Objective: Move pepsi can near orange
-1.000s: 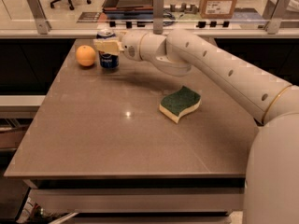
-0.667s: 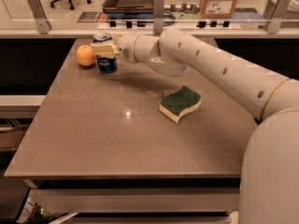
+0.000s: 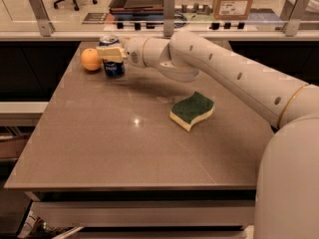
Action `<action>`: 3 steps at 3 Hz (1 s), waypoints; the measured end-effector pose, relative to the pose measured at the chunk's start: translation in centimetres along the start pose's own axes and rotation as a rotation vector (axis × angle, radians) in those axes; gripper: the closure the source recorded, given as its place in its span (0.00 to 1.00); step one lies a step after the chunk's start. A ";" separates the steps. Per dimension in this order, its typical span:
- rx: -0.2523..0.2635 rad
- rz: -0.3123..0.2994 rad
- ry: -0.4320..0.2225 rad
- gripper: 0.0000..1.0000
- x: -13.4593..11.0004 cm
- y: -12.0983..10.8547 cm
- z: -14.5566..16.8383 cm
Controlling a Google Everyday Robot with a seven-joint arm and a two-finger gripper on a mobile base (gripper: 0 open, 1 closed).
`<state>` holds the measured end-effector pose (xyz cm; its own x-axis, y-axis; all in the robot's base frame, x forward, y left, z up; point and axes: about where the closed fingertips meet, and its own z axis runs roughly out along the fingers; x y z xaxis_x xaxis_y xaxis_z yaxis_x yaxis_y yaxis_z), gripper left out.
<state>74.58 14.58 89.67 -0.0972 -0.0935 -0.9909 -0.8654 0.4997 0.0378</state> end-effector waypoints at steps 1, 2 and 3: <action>-0.004 0.000 0.000 0.36 0.0 0.2 0.2; -0.008 0.000 0.000 0.13 0.0 0.4 0.4; -0.012 0.000 -0.001 0.00 -0.1 0.6 0.6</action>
Offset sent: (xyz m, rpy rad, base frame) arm -0.0008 0.0026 0.0000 0.0006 0.0003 0.0037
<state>74.32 15.42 89.67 -0.0970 -0.0929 -0.9909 -0.8714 0.4890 0.0395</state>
